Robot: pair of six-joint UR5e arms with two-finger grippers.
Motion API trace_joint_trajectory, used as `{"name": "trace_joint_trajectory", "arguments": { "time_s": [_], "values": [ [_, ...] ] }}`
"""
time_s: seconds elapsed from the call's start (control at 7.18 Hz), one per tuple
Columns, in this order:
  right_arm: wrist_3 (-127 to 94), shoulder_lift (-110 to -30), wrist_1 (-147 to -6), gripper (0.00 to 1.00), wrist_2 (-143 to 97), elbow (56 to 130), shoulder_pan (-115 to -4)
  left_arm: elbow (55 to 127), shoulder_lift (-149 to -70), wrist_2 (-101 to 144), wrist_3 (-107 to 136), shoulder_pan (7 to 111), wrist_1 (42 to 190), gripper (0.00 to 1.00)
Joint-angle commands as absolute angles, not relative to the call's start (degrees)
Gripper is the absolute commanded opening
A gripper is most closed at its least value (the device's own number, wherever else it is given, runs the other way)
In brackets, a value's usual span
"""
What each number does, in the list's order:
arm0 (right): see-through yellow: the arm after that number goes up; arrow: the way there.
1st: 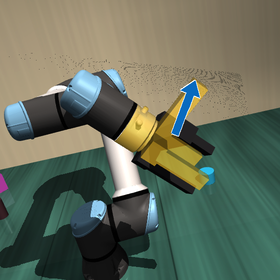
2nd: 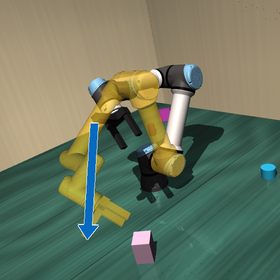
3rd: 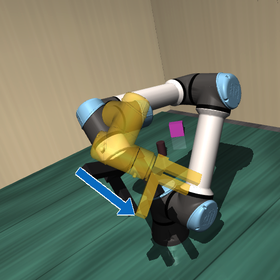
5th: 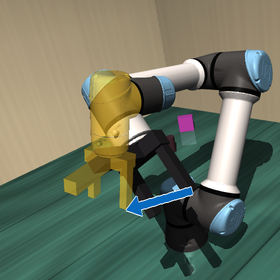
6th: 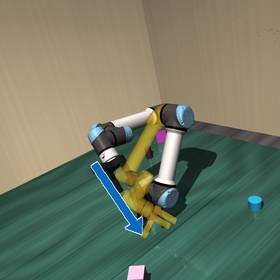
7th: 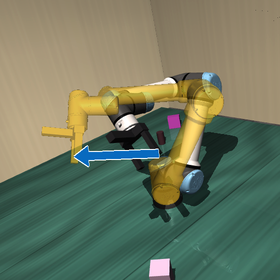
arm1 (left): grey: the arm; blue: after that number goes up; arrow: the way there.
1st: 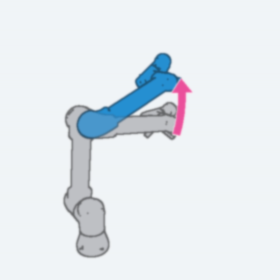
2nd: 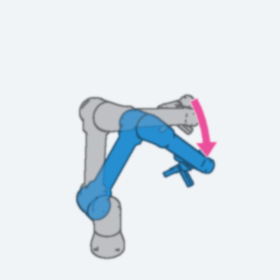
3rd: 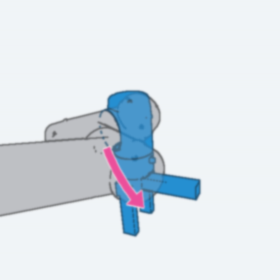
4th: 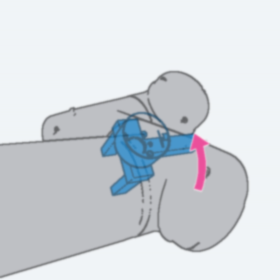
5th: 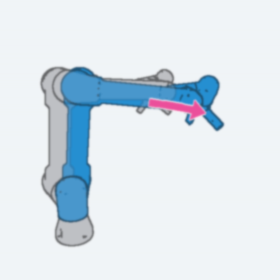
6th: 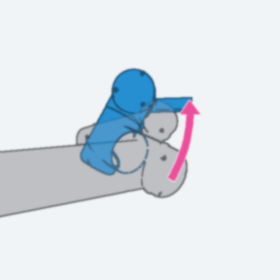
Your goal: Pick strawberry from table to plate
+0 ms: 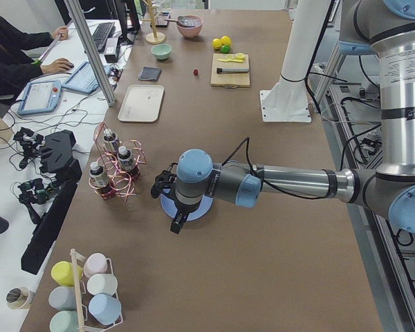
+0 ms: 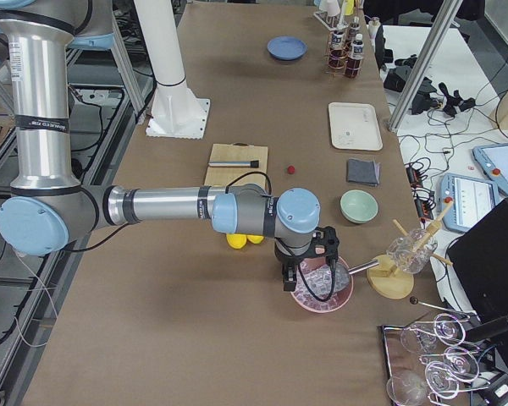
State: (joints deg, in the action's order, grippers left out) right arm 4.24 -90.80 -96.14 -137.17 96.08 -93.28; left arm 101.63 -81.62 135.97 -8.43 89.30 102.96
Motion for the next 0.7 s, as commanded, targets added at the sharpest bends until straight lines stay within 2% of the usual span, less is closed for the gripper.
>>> {"name": "trace_joint_trajectory", "arguments": {
  "time_s": [0.0,0.56],
  "values": [
    [4.65,-90.79,-96.06,1.00,-137.11,96.15,-93.25,101.08,-81.57,136.14,-8.52,89.56,103.36,0.98],
    [4.31,-89.92,-96.06,1.00,-137.20,96.50,-93.25,101.07,-81.91,136.14,-8.26,89.65,103.36,0.98]
  ]
}}
